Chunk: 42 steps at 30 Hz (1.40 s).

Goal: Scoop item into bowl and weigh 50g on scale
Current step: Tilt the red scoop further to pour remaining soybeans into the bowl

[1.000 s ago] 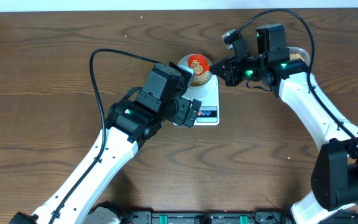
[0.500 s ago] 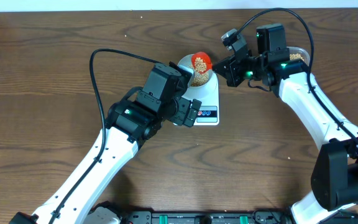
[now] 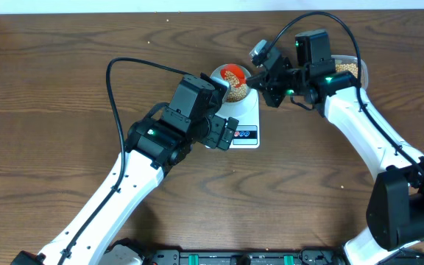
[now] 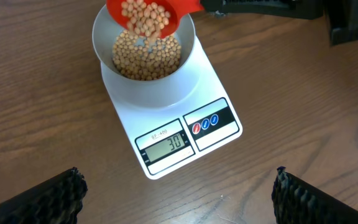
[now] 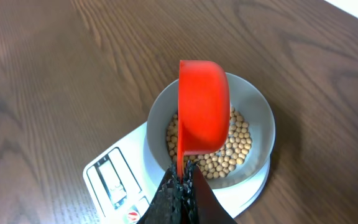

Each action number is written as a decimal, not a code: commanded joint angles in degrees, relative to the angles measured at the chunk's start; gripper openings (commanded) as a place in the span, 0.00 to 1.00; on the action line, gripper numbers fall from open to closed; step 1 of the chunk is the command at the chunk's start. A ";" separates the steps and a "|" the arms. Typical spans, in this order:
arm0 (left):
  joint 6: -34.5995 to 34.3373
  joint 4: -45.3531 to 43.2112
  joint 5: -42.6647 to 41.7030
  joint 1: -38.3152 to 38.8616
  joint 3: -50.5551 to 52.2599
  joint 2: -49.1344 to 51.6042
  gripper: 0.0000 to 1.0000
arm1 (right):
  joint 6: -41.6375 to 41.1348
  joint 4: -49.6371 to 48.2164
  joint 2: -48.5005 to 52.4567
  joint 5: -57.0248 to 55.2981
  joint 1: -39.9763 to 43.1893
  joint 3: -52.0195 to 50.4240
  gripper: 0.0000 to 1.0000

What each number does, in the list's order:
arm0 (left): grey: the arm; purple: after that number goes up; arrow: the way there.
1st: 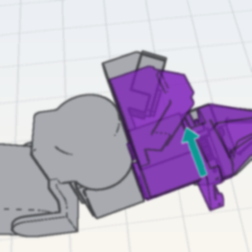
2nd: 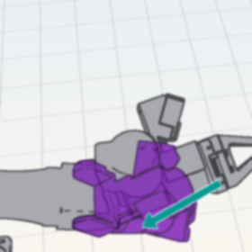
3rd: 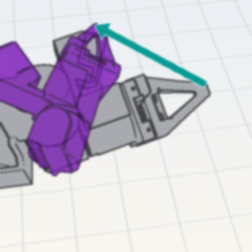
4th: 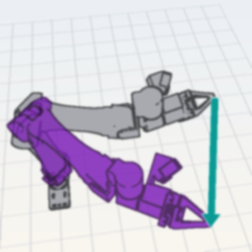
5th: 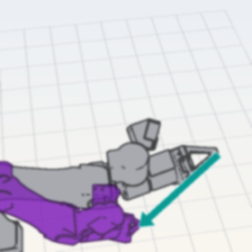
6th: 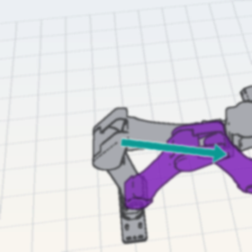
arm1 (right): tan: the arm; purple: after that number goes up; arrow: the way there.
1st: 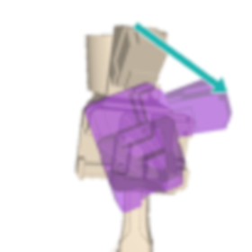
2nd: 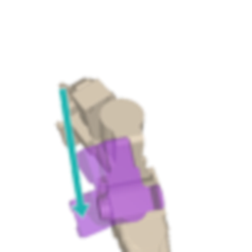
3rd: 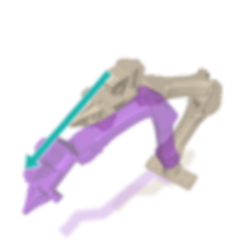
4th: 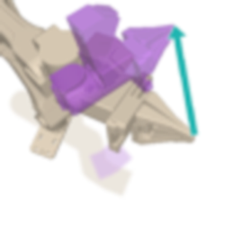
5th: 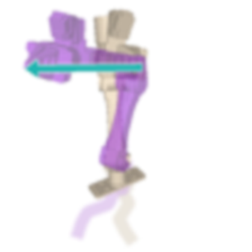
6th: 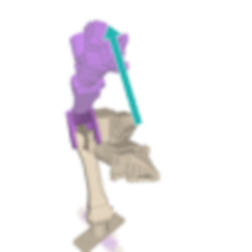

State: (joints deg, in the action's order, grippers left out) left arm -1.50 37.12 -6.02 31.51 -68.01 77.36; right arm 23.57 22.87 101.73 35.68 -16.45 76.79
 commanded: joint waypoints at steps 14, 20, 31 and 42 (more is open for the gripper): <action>-0.26 0.15 0.52 -0.26 -0.22 0.15 0.98 | 2.49 -0.37 -1.25 -2.80 -0.70 0.15 0.01; -0.26 0.15 0.52 -0.26 -0.22 0.15 0.98 | 6.14 -0.35 -1.25 -2.78 -0.76 0.15 0.01; -0.26 0.15 0.52 -0.26 -0.22 0.15 0.98 | 15.56 -0.37 -1.22 -2.78 -0.85 0.15 0.01; -0.26 0.17 0.52 -0.26 -0.22 0.15 0.98 | 16.37 -1.42 -1.25 -2.75 -0.85 0.15 0.01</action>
State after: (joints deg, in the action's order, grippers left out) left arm -1.50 37.12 -6.02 31.51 -68.01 77.36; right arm 38.68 21.71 101.73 32.53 -16.75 76.79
